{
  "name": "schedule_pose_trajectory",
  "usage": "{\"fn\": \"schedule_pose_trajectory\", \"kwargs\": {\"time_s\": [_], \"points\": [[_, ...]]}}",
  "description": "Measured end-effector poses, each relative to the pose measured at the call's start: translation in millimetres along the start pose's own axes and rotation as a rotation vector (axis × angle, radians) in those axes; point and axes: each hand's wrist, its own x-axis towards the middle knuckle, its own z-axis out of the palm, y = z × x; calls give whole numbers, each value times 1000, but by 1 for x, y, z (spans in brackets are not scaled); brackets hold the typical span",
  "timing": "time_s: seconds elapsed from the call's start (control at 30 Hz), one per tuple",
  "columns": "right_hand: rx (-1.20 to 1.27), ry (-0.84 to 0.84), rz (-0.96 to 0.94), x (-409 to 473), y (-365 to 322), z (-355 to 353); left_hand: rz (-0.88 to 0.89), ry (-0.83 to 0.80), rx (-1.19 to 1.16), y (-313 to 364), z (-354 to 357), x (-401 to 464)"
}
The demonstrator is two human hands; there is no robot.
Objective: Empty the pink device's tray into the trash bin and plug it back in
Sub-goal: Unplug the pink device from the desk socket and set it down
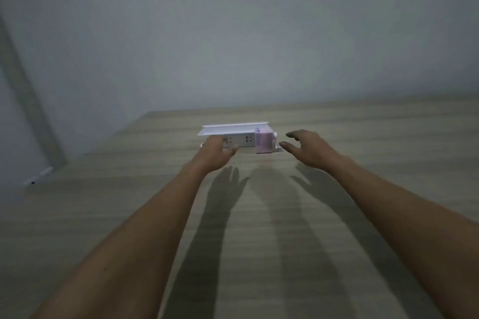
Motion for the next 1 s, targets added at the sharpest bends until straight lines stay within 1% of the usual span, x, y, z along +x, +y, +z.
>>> {"fn": "schedule_pose_trajectory", "kwargs": {"time_s": [0.1,0.17,0.27,0.53,0.63,0.73,1.0], "points": [[93,19,47,18,12,22,8,-34,-88,-10,18,22],[143,16,86,31,19,39,-18,-60,-107,-19,33,40],[217,36,138,52,25,56,-22,-58,-124,-24,50,63],[312,77,144,108,49,87,-70,-85,-366,-31,98,129],[430,88,137,121,54,96,-30,-72,-379,-26,112,138],[571,79,168,126,53,102,-17,-12,-337,-24,118,142],[636,76,170,121,49,98,-39,-7,-396,-28,109,133]]}}
